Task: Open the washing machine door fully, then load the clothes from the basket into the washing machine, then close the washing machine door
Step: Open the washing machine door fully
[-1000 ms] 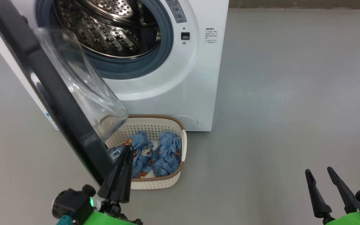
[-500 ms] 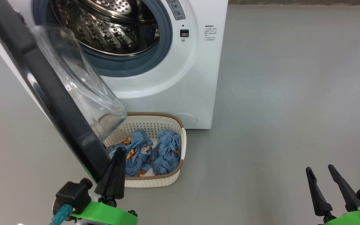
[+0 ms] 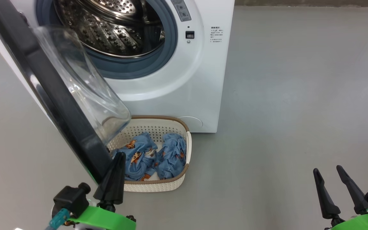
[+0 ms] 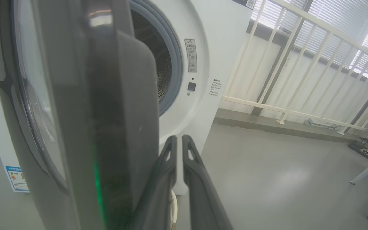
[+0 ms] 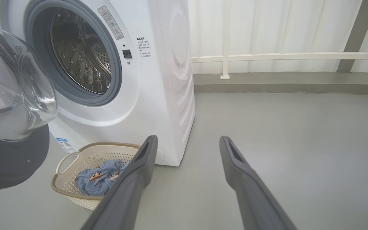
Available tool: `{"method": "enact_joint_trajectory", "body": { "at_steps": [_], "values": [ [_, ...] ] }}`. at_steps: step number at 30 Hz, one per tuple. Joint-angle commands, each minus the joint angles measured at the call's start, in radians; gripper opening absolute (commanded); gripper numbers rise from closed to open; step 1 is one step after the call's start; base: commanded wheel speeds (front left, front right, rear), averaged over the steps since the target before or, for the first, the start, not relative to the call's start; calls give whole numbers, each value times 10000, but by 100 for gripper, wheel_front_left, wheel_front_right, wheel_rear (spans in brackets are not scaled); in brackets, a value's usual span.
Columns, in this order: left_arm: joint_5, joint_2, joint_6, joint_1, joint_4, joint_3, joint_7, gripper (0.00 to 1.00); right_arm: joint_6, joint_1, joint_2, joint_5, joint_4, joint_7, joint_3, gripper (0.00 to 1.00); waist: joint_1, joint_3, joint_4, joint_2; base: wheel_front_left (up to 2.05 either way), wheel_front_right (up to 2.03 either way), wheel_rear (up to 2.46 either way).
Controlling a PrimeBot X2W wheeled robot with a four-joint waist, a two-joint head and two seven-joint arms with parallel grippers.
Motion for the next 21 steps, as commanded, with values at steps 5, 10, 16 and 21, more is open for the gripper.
{"method": "enact_joint_trajectory", "body": {
  "at_steps": [5, 10, 16, 21],
  "values": [
    [-143, 207, 67, -337, -62, 489, -113, 0, 73, -194, -207, -56, -286, -122, 70, 100, 0, -26, 110, 0, 0, 0, 0],
    [-223, 253, 69, -322, 51, 625, -128, 0, 73, -173, -206, -61, -294, -122, 95, 100, 0, -74, 243, 0, 0, 0, 0],
    [-241, 326, 79, -326, 116, 743, -138, 0, 73, -157, -236, -58, -331, -122, 121, 100, 0, -101, 411, 0, 0, 0, 0],
    [-261, 421, 132, -179, 57, 879, -143, 0, 73, -128, -242, -67, -347, -122, 107, 100, 0, -124, 557, 0, 0, 0, 0]
  ]
}}
